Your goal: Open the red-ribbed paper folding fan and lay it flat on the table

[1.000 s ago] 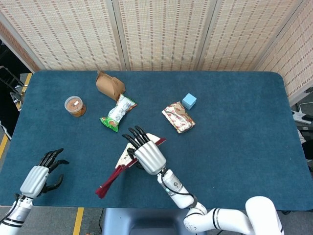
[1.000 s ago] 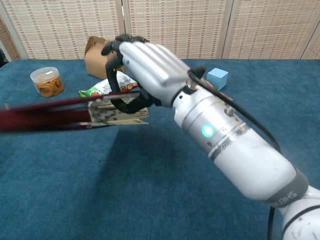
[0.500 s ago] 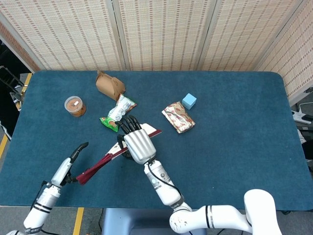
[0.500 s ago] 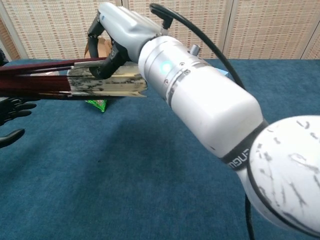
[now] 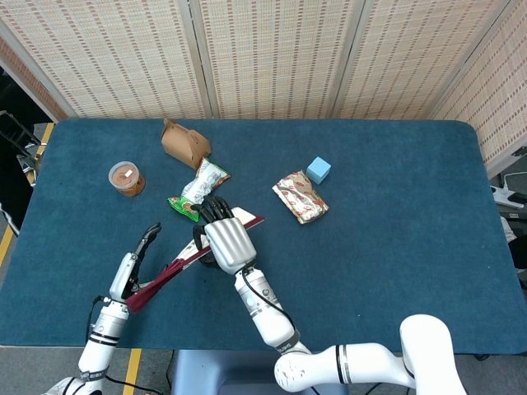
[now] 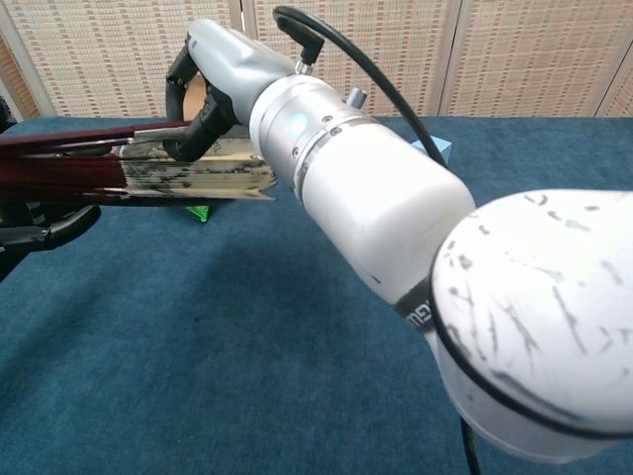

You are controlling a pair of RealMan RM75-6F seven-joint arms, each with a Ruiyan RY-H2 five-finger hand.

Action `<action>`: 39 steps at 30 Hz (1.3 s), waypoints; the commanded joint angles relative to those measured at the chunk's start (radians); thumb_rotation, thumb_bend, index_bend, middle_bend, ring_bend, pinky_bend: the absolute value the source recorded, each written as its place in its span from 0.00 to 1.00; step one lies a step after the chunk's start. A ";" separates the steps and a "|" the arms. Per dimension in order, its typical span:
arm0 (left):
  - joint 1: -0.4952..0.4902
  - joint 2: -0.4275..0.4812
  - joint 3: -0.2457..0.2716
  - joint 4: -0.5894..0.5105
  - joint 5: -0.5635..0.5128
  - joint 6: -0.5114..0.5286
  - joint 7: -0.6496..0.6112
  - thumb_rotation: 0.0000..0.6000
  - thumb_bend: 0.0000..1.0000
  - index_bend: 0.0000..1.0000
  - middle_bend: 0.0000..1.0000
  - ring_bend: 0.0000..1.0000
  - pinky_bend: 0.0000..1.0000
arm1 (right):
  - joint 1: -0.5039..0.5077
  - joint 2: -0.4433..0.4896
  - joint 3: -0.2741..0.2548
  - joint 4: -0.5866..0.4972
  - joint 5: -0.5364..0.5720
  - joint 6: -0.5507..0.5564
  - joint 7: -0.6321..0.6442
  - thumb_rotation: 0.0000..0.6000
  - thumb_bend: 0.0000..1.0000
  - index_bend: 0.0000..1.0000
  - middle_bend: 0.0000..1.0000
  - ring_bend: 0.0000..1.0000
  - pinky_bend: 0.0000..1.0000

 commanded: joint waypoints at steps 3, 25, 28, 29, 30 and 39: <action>-0.001 -0.010 0.020 0.005 0.010 -0.011 0.004 1.00 0.41 0.10 0.00 0.00 0.02 | 0.023 -0.003 0.020 -0.002 0.041 0.013 0.008 1.00 0.30 0.68 0.15 0.00 0.00; -0.019 -0.055 -0.026 -0.113 -0.032 -0.027 -0.070 1.00 0.41 0.43 0.01 0.00 0.02 | 0.112 -0.042 0.031 0.043 0.119 0.061 0.036 1.00 0.30 0.68 0.15 0.00 0.00; -0.018 -0.055 -0.026 -0.121 -0.038 -0.032 -0.050 1.00 0.50 0.61 0.05 0.00 0.02 | 0.116 -0.041 0.035 0.042 0.123 0.064 0.046 1.00 0.30 0.68 0.15 0.00 0.00; -0.017 -0.058 -0.028 -0.119 -0.045 -0.035 -0.041 1.00 0.53 0.64 0.06 0.00 0.02 | 0.117 -0.039 0.037 0.039 0.124 0.064 0.050 1.00 0.30 0.68 0.15 0.00 0.00; -0.016 -0.060 -0.033 -0.119 -0.054 -0.037 -0.035 1.00 0.56 0.67 0.08 0.00 0.02 | 0.117 -0.037 0.038 0.035 0.124 0.065 0.053 1.00 0.30 0.68 0.15 0.00 0.00; -0.013 -0.076 -0.055 -0.081 -0.083 -0.040 0.033 1.00 0.66 0.76 0.17 0.00 0.02 | 0.108 0.009 0.031 -0.012 0.116 0.081 0.063 1.00 0.30 0.68 0.15 0.00 0.00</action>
